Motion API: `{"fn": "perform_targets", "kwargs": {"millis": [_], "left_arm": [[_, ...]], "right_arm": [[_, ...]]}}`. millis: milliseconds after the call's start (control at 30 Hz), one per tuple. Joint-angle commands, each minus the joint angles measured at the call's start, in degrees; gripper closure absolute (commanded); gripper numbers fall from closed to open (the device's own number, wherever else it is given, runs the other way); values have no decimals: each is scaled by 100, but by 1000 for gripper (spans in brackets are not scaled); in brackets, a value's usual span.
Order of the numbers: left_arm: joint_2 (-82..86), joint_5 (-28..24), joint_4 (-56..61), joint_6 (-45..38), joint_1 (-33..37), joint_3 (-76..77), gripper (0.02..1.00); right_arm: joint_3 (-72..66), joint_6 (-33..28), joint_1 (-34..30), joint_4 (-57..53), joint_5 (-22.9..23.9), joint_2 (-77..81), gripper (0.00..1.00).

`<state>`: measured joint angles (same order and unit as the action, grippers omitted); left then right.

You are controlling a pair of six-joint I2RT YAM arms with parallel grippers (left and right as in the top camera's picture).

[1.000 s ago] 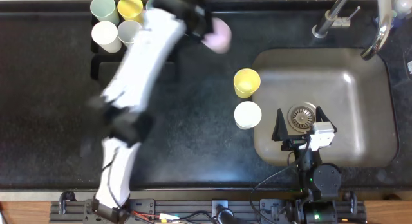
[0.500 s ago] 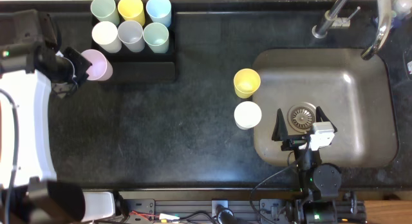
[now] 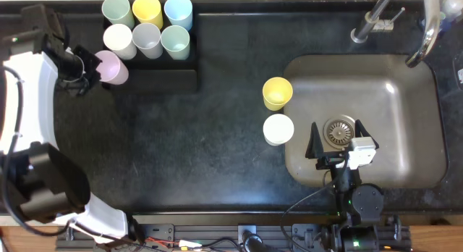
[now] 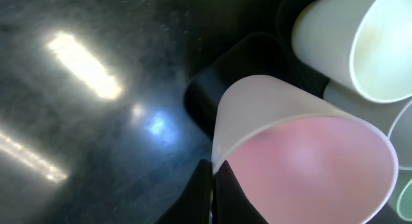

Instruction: Store Cups

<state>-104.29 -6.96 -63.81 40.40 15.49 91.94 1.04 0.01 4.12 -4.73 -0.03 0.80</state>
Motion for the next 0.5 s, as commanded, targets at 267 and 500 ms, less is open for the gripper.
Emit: {"fn": "perform_targets", "kwargs": {"millis": [267,500], "left_arm": [[-415,-201,72,63,2,216,982],[-695,-155,76,61,-13,216,982]], "right_arm": [[-76,-22,9,33,-37,-57,3],[-76,-22,9,33,-37,-57,3]]}}
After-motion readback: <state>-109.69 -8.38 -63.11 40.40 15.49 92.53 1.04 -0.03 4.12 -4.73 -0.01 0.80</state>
